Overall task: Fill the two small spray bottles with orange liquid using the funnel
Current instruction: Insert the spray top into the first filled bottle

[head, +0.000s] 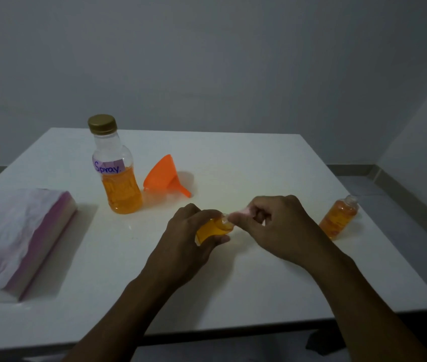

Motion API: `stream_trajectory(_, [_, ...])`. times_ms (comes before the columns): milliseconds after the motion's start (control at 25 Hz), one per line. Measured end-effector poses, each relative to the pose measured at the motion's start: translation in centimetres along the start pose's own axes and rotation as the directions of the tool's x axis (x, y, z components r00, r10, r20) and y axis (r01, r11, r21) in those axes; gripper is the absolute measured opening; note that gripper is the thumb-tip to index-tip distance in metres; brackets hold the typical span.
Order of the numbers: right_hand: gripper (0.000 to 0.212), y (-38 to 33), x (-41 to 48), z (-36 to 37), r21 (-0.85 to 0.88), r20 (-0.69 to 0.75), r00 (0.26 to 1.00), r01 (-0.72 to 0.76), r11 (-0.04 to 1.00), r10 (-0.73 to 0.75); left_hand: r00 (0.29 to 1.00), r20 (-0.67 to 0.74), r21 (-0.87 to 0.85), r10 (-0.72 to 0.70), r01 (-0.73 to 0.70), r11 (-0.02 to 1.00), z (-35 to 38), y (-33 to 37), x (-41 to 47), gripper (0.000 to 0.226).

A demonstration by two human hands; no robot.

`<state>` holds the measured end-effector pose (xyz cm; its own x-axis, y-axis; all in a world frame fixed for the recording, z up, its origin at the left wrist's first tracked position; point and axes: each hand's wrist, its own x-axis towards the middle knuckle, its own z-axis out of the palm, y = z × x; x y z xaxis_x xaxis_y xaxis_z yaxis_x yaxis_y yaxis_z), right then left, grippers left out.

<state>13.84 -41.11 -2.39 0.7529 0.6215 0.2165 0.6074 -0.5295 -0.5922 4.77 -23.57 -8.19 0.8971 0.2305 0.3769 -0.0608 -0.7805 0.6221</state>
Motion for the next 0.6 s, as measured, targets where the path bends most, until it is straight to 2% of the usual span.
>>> stream_trajectory(40, [0.039,0.0,0.0,0.0,-0.005,-0.015,0.999,-0.037,0.999,0.037,1.0,0.0,-0.001,0.004,-0.004,1.0,-0.1,0.0,0.0,0.058])
stream_trajectory(120, [0.038,0.1,0.0,-0.1,0.024,0.014,1.0,-0.015,1.0,0.014,1.0,-0.004,0.006,0.024,-0.024,1.0,-0.1,0.2,0.0,0.057])
stream_trajectory(200, [0.038,0.4,-0.1,-0.1,0.068,0.051,0.994,0.089,0.994,-0.092,0.999,-0.016,0.017,0.035,-0.035,0.999,-0.2,0.3,0.1,0.054])
stream_trajectory(280, [0.025,0.7,0.0,0.4,0.055,0.022,0.983,0.181,0.982,-0.182,0.998,-0.014,0.027,0.059,-0.058,0.998,-0.2,0.5,0.1,0.048])
stream_trajectory(360, [0.014,0.7,0.2,0.7,0.004,-0.006,0.982,0.189,0.982,-0.189,0.993,-0.011,0.051,0.116,-0.115,0.992,0.0,0.7,0.0,0.042])
stream_trajectory(480, [0.032,0.2,0.3,1.0,-0.077,-0.004,0.99,0.138,0.987,-0.139,0.981,-0.026,0.146,0.194,-0.188,0.971,0.4,0.8,-0.3,0.039])
stream_trajectory(600, [0.044,-0.1,0.3,1.4,-0.058,0.037,0.998,0.051,0.997,-0.049,0.964,-0.053,0.289,0.262,-0.237,0.928,0.8,0.5,-0.7,0.043])
